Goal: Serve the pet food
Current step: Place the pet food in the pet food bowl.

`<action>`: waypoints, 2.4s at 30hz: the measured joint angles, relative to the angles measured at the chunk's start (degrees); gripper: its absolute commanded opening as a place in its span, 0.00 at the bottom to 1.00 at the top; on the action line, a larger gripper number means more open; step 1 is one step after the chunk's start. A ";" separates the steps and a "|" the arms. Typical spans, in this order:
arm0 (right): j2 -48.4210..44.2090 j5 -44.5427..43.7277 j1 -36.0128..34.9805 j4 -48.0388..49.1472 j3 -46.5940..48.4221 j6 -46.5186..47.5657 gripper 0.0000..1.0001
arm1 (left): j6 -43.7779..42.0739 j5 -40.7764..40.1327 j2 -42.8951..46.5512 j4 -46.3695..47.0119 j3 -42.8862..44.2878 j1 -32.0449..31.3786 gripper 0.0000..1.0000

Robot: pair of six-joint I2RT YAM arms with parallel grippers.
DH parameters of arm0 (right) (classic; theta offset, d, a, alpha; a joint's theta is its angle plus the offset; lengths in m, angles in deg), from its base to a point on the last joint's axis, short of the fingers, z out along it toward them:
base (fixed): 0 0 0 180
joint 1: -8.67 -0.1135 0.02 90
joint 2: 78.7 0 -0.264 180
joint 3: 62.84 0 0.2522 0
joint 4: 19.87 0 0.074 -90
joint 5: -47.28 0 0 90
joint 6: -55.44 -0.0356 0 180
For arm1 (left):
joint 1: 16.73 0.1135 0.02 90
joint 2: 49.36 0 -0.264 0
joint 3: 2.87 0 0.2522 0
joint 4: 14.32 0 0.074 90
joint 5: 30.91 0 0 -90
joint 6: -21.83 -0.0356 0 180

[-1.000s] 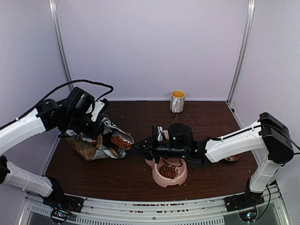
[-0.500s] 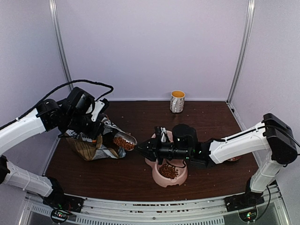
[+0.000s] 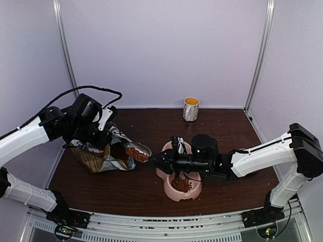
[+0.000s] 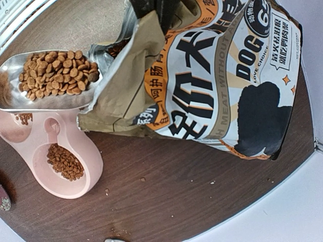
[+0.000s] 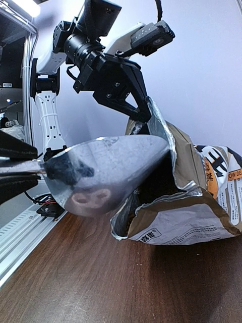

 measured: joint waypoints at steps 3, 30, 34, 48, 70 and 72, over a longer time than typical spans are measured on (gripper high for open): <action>-0.66 -0.13 0.00 -0.02 -0.68 -0.17 0.00 | 0.00 0.00 0.00 0.00 0.00 0.00 0.00; -8.52 -1.90 2.23 -1.11 -7.58 -0.24 0.00 | -0.02 -0.20 0.00 0.00 0.00 0.00 0.00; -10.03 -1.90 2.75 -2.10 -8.52 -0.20 0.00 | -0.02 -0.20 0.00 0.00 0.00 0.00 0.00; -16.48 -1.88 5.88 -5.95 -11.61 0.46 0.00 | -0.04 -0.24 0.00 0.00 0.00 0.00 0.00; -27.47 -1.86 13.73 -12.59 -17.05 3.06 0.00 | -0.09 -0.48 0.00 0.02 0.00 0.00 0.00; -28.48 -1.88 14.47 -13.77 -17.42 3.74 0.00 | -0.09 -0.48 0.00 0.02 0.00 0.00 0.00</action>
